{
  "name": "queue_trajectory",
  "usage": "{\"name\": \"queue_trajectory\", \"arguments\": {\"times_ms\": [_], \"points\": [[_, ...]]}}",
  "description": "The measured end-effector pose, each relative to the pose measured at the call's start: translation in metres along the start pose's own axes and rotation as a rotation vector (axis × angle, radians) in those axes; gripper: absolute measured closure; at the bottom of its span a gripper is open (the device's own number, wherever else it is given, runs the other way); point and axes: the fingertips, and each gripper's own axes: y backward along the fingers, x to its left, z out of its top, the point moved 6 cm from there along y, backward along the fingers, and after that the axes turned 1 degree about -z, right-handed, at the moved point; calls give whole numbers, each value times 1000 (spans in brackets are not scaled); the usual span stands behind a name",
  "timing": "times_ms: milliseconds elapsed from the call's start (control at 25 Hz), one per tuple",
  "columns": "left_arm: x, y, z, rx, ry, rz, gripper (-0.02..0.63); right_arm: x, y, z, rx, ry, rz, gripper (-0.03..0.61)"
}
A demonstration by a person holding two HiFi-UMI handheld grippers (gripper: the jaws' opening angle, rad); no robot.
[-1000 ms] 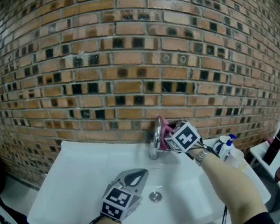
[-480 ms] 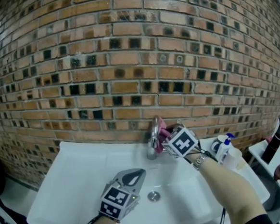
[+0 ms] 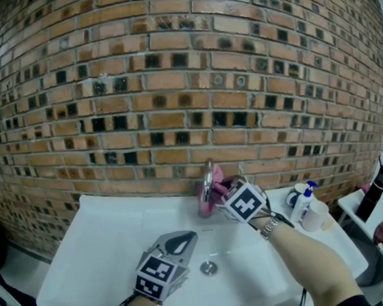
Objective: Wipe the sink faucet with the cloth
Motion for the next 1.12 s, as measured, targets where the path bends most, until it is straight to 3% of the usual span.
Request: {"name": "queue_trajectory", "arguments": {"times_ms": [1120], "points": [[0,1,4,-10,3,5,597,21,-17,11,-64,-65,65,499]]}}
